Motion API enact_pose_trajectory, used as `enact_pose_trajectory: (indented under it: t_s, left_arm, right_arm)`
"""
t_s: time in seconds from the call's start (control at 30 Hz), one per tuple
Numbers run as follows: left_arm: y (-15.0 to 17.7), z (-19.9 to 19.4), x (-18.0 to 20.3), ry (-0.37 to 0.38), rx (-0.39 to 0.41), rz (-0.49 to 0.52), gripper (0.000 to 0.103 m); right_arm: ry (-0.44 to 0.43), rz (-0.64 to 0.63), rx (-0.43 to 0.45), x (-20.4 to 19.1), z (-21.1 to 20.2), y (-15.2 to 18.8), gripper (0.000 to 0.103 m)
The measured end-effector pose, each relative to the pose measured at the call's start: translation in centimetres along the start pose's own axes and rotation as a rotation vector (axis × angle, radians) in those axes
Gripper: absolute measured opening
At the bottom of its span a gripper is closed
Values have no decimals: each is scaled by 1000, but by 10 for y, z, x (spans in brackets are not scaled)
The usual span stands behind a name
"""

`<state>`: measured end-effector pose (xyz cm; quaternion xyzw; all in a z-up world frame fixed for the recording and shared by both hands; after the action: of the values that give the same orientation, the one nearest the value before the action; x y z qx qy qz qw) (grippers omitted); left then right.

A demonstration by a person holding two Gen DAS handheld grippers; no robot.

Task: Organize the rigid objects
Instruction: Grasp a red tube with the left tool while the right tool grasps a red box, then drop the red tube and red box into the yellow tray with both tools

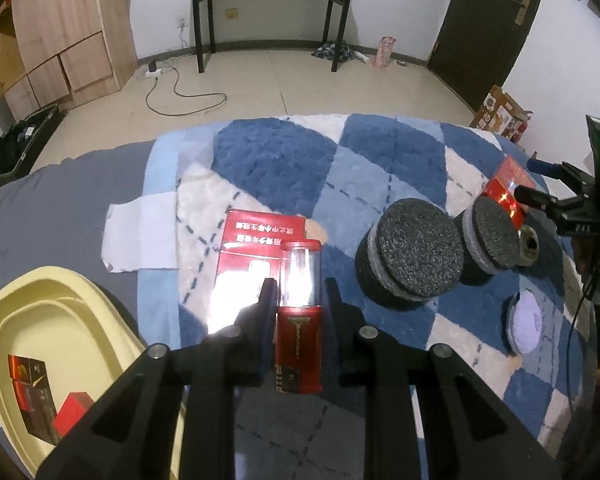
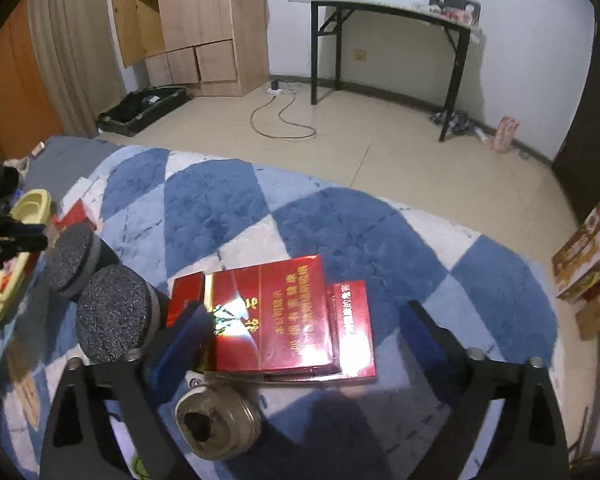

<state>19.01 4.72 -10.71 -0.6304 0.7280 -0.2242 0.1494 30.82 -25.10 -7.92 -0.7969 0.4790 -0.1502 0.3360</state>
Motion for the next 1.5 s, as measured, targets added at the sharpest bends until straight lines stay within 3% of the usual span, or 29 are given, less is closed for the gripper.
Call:
enact_pose_trajectory:
  t_s: [0.43,0.57,0.77,0.87,0.93,1.03,1.17,1.27,1.33,1.43,1.5]
  left_arm:
    - [2,-13,-7,10,10,-9,24]
    - [6,-14,-10,16,7,-18,24]
    - [10,-18,-12,21,6,-17,24]
    - [11,-23,-13,24,15,-17,24]
    - [11,-28,-16,27,22,-24,24]
    - [14,-39,-25,33,42,-46,24]
    - [31,-70,-60,26,71,-106,24]
    - [61,-95,-107,-43,58,-155,24]
    - [83,-106,-143,-99,38,-196,24]
    - [110,-107,-196,-175,-13,-287,24]
    - [116,-101,-216,-183,-15,-313,24]
  right_arm:
    - [32,-171,-69,-41,-1,13,103]
    - [81,-240,-60,-51,3,12,103]
    - [137,-212,-90,-46,21,9,102]
    - [109,-186,-72,-45,21,4,91]
    - [88,-170,-69,-43,20,3,90]
    - [85,-157,-34,-37,11,3,89]
    - [68,-79,72,-28,-32,-13,89]
    - [7,-166,156,-71,-68,-34,89]
    - [-87,-208,179,-121,-81,-42,89]
    - [-238,-302,170,-222,-85,-37,89]
    - [-338,-395,137,-305,-79,-21,89]
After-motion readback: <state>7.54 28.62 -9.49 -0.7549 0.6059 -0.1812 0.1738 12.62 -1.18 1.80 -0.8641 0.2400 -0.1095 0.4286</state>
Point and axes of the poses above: each gripper's, at about its wrist camera, not at the fingertips, and z roughly the way its jaws point, x to its right, y to its underside, the point moved 10 cm from there along z, roughly the way its jaws point, and after that the axes turned 4 degrees about z, right-handed, at the moved point
